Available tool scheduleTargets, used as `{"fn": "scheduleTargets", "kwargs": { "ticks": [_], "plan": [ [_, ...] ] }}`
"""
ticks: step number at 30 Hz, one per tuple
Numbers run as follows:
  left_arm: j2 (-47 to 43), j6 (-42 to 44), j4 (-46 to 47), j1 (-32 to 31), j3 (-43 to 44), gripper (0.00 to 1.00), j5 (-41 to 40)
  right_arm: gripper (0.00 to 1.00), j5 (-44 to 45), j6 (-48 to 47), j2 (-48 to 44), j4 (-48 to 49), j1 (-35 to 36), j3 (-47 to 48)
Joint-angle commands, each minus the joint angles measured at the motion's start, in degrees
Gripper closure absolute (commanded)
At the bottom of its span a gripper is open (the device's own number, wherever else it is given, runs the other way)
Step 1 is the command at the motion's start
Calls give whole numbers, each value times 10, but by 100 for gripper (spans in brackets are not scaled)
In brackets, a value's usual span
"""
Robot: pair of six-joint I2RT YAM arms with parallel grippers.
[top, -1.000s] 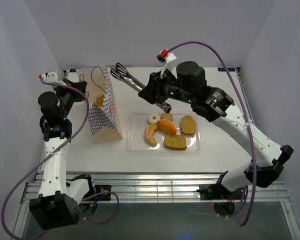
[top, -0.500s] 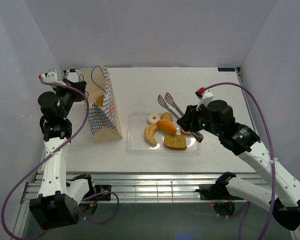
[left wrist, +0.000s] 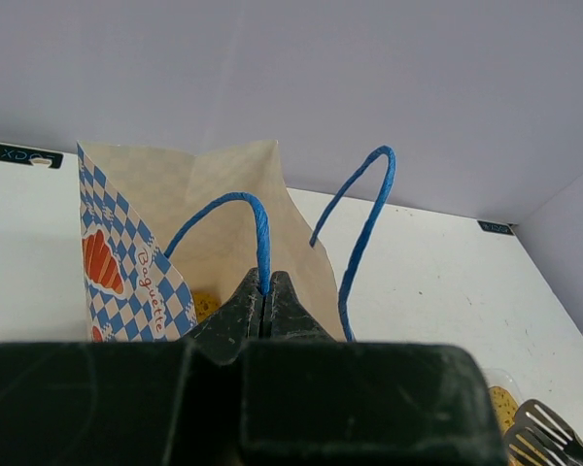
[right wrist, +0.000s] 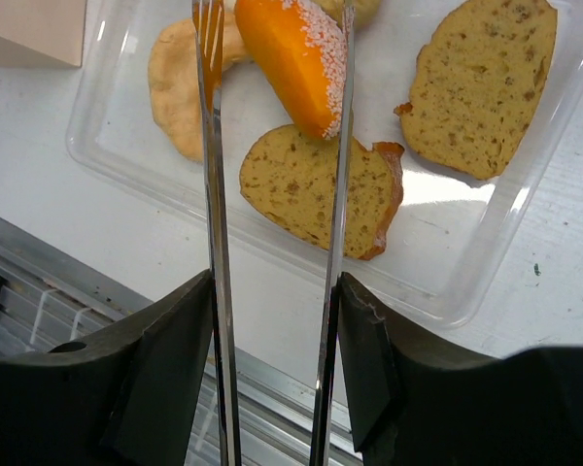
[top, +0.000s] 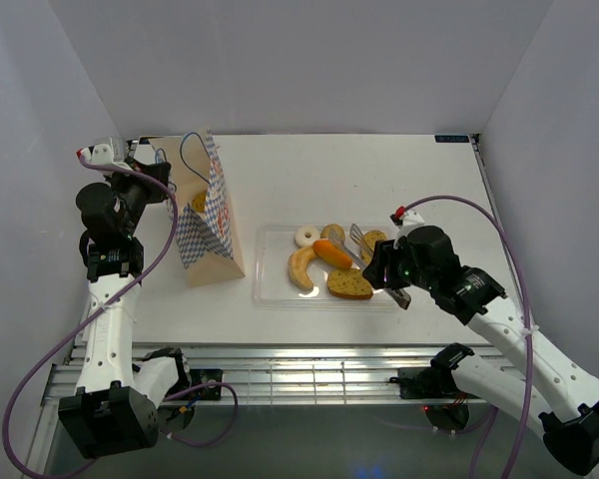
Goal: Place the fake bread into the paper bag
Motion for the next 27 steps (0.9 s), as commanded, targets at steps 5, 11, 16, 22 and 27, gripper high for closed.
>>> {"fn": "scheduleTargets", "kwargs": {
  "ticks": [5,11,16,22,27],
  "plan": [
    [-15,8,-3,3,-1,100,-5,42,-7,-15,-23,14,-14,-25],
    [-15,7,-3,2,-1,100,-4,39,-35,-18,-32,14,-19,-52],
    [-14,7,-3,2,-1,100,-5,38,-43,-24,-36,13,-19,-64],
    [-14,7,-3,2,-1,100,-3,37,-35,-28,-31,14,-20,-73],
    [-14,6,-3,2,-1,100,-2,37,-34,-34,-17,16,-20,-76]
  ]
}}
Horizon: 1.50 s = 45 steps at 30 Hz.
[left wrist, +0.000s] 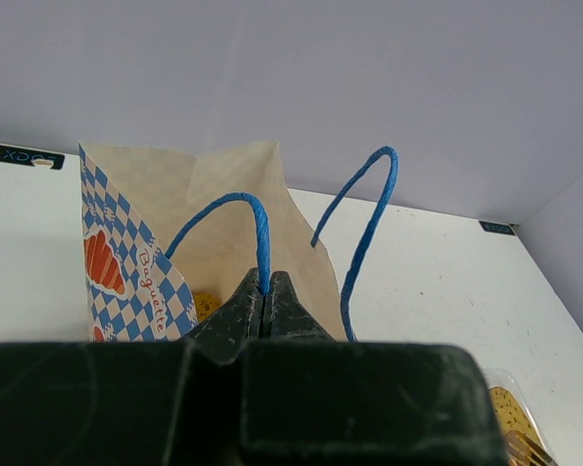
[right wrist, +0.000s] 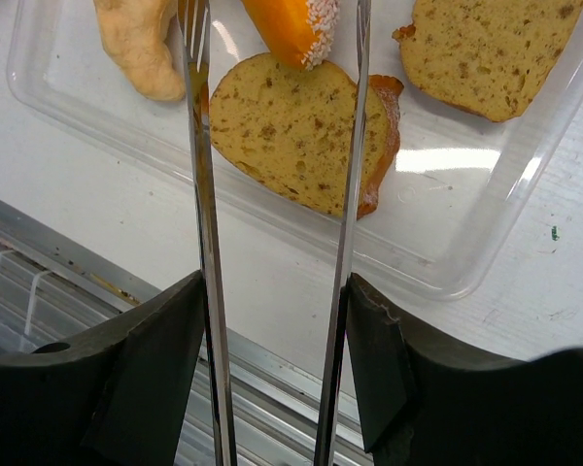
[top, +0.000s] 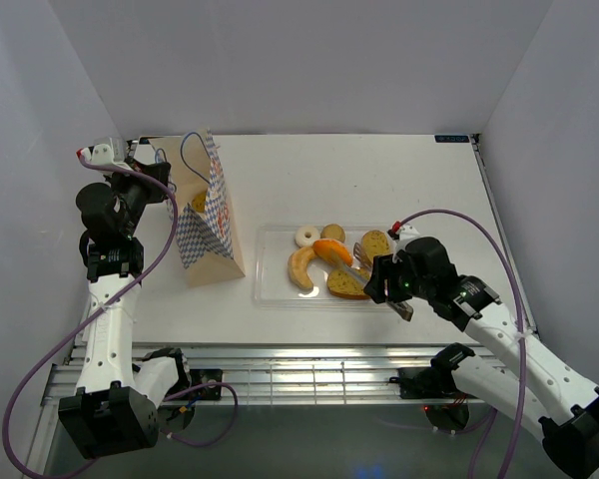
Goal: Place the fake bread into the paper bag
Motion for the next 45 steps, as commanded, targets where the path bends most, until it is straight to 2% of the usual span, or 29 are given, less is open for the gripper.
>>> {"fn": "scheduleTargets", "kwargs": {
  "ticks": [1,8,14,23,34,45],
  "plan": [
    [-13,4,-4,2,-1,100,0,37,-1,-15,7,15,-4,-2],
    [-16,5,-5,2,-1,100,-3,39,-7,-20,20,21,-5,-6],
    [-18,4,-5,2,-1,100,-3,55,-24,-17,29,32,-5,-6],
    [-19,4,-4,2,-1,100,-2,70,-50,-14,12,16,-6,38],
    [-20,4,-4,3,-2,100,-2,75,-52,-21,-5,-41,-6,145],
    [-20,3,-3,2,-1,100,-3,76,-113,-52,56,-31,-5,268]
  ]
}}
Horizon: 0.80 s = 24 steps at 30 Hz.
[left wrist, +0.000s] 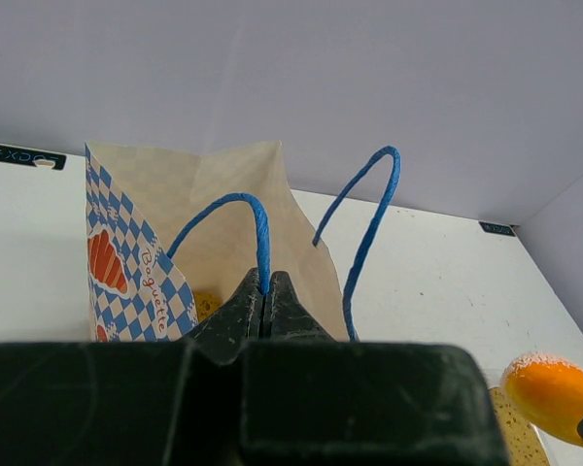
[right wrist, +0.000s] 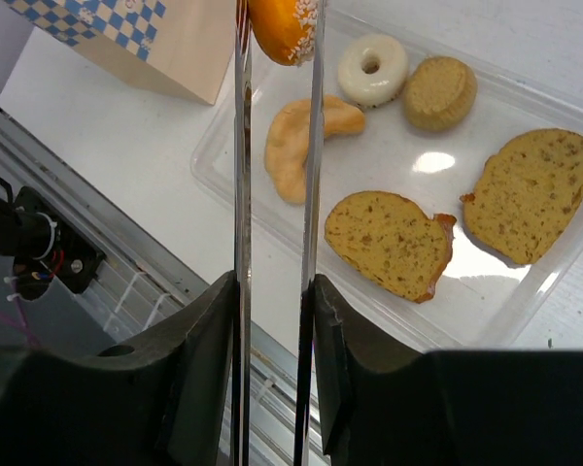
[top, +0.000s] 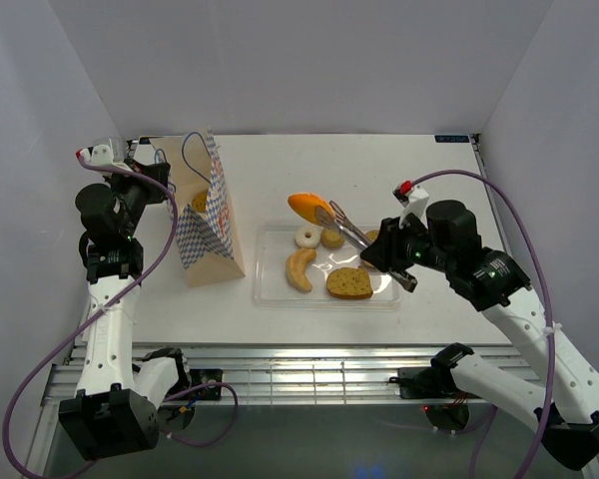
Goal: Place the fake bread into the paper bag
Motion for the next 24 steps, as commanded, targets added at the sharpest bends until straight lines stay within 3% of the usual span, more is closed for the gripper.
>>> {"fn": "scheduleTargets", "kwargs": {
  "ticks": [1,10,24],
  "plan": [
    [-16,3,2,2,-1,100,-2,76,-44,-20,27,34,1,58],
    [-22,-1,9,3,-1,100,11,77,-83,-22,110,63,27,165],
    [-33,-6,21,3,-6,100,28,76,-33,-7,250,85,162,325]
  ]
}}
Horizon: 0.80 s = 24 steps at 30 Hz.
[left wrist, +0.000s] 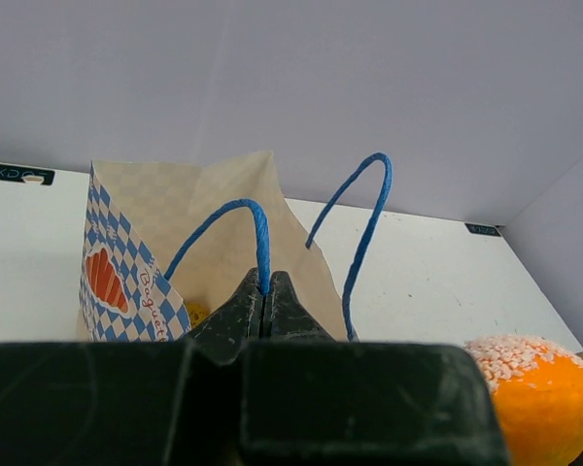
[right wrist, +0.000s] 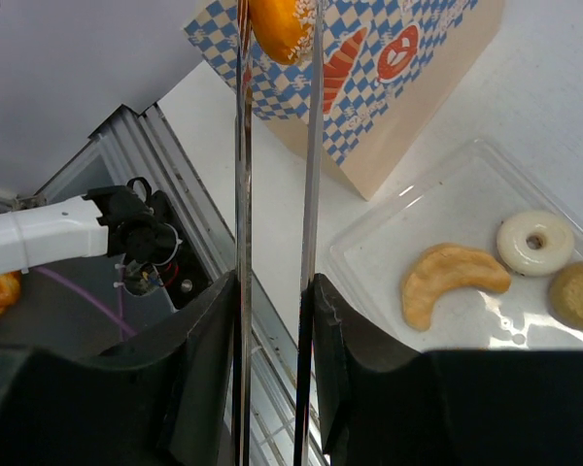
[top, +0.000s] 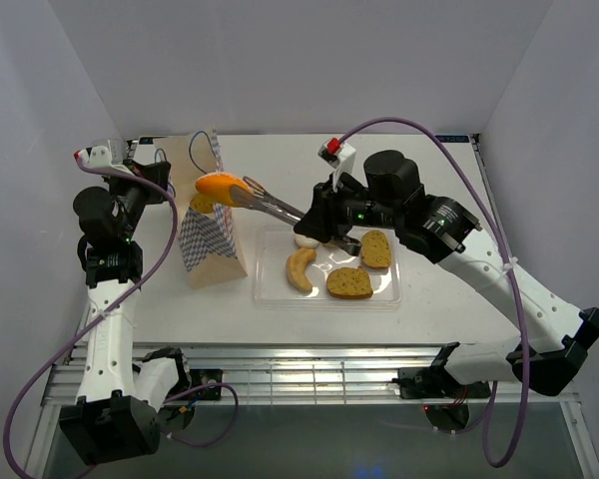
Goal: Place the fake bread into the paper bag
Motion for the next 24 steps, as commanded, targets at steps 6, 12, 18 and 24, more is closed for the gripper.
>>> {"fn": "scheduleTargets", "kwargs": {
  "ticks": [6,12,18,24],
  "plan": [
    [-27,-3,24,3,-9,100,27,76,30,10,53,42,40,91],
    [-28,-4,25,3,-10,100,27,76,53,33,89,52,41,113],
    [-30,-4,25,3,-10,100,26,76,58,42,117,56,41,127],
    [-32,-6,26,2,-10,100,32,76,58,41,136,48,42,146]
  ]
}}
